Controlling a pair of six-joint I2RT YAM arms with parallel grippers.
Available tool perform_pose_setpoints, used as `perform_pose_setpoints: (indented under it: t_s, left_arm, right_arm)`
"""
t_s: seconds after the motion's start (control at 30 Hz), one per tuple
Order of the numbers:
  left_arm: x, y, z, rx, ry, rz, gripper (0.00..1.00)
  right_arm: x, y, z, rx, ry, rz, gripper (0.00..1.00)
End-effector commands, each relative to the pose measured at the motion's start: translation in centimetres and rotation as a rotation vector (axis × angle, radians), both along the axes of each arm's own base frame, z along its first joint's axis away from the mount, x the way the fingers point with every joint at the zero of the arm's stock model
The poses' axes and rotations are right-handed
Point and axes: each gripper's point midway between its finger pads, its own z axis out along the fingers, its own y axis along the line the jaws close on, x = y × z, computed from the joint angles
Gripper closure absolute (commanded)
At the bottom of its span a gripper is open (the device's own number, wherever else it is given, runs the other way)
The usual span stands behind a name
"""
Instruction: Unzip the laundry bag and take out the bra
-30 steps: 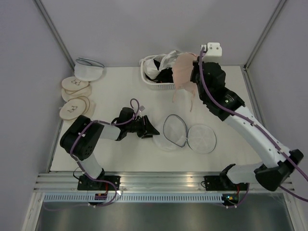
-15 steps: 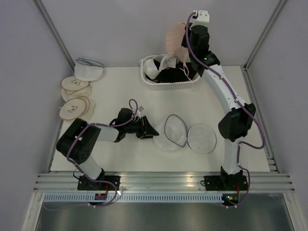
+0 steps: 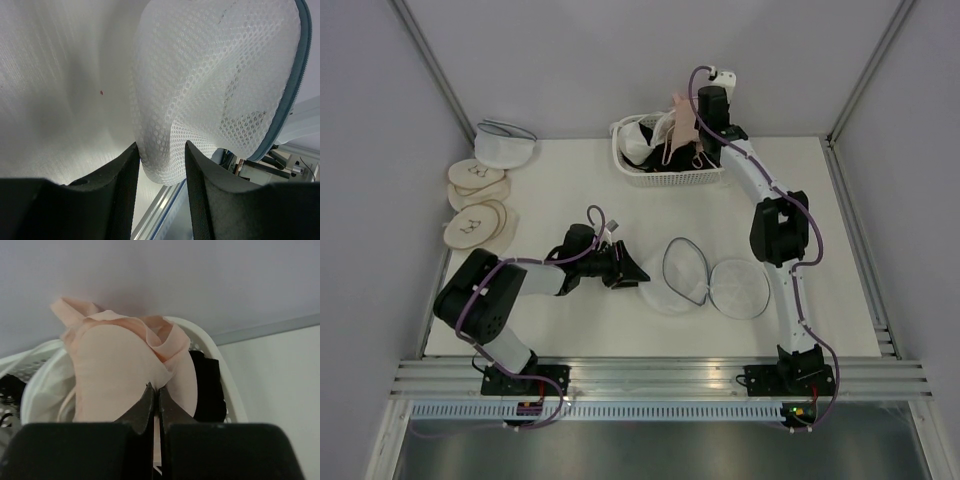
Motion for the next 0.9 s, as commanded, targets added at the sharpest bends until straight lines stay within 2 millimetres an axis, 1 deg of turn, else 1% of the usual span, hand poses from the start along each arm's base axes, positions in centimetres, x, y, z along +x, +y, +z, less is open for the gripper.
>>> perform_pose_setpoints:
  t_s: [0.0, 0.07, 0.13, 0.17, 0.2, 0.23, 0.27, 0.3, 0.33, 0.4, 0.43, 0.5, 0.53, 0.6, 0.63, 0.67, 0.7, 0.73, 0.77, 0.8, 0.83, 0.87]
  left_arm:
    - [0.8, -0.3, 0.2, -0.007, -0.013, -0.004, 0.54]
    - [0.8, -0.3, 0.0, -0.005, -0.009, -0.004, 0.54]
    - [0.9, -0.4, 0.0, -0.007, -0.009, -0.005, 0.54]
    - [0.9, -0.3, -0.1, -0.004, -0.007, -0.001, 0.54]
    - [1.0, -0.4, -0.1, -0.004, -0.008, 0.000, 0.54]
    - [0.9, -0.3, -0.1, -0.004, -0.008, 0.000, 0.54]
    - [0.9, -0.3, 0.0, -0.006, -0.008, 0.000, 0.54]
    - [0.8, -0.3, -0.1, -0.005, -0.007, 0.001, 0.54]
    - [0.8, -0.3, 0.1, -0.006, -0.012, 0.002, 0.54]
    - [0.7, -0.1, 0.3, -0.005, -0.021, 0.008, 0.54]
    - [0.7, -0.1, 0.6, -0.008, -0.028, 0.009, 0.54]
    - [0.7, 0.1, 1.1, -0.007, -0.050, 0.023, 0.54]
    - [0.8, 0.2, 1.3, -0.006, -0.060, 0.029, 0.54]
    - [0.6, 0.3, 2.1, -0.015, -0.088, 0.030, 0.54]
    - [0.7, 0.4, 2.5, -0.017, -0.100, 0.035, 0.54]
    - [0.6, 0.5, 2.7, -0.019, -0.107, 0.038, 0.54]
    - [0.5, 0.6, 2.9, -0.020, -0.115, 0.041, 0.53]
    - [0.4, 0.6, 3.8, -0.030, -0.142, 0.042, 0.53]
    - [0.4, 0.7, 4.3, -0.035, -0.161, 0.045, 0.53]
    - [0.2, 0.9, 5.1, -0.038, -0.188, 0.048, 0.52]
    - [0.3, 1.2, 5.7, -0.035, -0.211, 0.063, 0.49]
    - [0.2, 1.3, 6.1, -0.035, -0.230, 0.069, 0.40]
  right_arm:
    - [-0.1, -2.8, 0.0, -0.056, -0.002, -0.136, 1.00]
    - [-0.3, -3.8, -0.3, -0.066, 0.007, -0.174, 1.00]
    - [-0.4, -4.2, -0.4, -0.049, 0.008, -0.171, 0.98]
    - [-0.5, -4.1, 1.5, -0.026, -0.031, -0.159, 0.91]
    - [-0.5, -4.1, 2.2, -0.013, -0.045, -0.149, 0.60]
    - [-1.0, -4.5, 4.0, -0.001, -0.070, -0.145, 0.43]
    - [-1.3, -4.5, 5.5, 0.008, -0.095, -0.142, 0.33]
    - [-1.7, -4.6, 6.5, 0.013, -0.106, -0.141, 0.18]
    - [-2.6, -4.9, 8.7, 0.022, -0.132, -0.142, 0.12]
    - [-4.1, -5.7, 10.5, 0.037, -0.153, -0.176, 0.02]
    - [-5.8, -6.4, 11.9, 0.047, -0.164, -0.193, 0.02]
    - [-7.9, -7.3, 12.5, 0.061, -0.156, -0.231, 0.02]
    - [-10.0, -7.9, 12.4, 0.052, -0.138, -0.249, 0.02]
    - [-12.4, -8.0, 11.5, 0.042, -0.104, -0.246, 0.02]
    - [-14.6, -7.5, 10.3, 0.036, -0.062, -0.210, 0.02]
    - [-15.8, -7.1, 9.2, 0.036, -0.022, -0.171, 0.02]
    - [-16.9, -6.2, 8.2, 0.049, 0.007, -0.114, 0.02]
    - [-19.5, -5.6, 6.4, 0.049, 0.054, -0.051, 0.02]
    - [-20.7, -4.0, 5.7, 0.079, 0.066, 0.047, 0.02]
    - [-22.1, -3.6, 5.0, 0.079, 0.075, 0.078, 0.02]
    - [-24.9, -3.2, 3.7, 0.082, 0.090, 0.108, 0.02]
    - [-26.3, -2.5, 3.3, 0.098, 0.091, 0.142, 0.02]
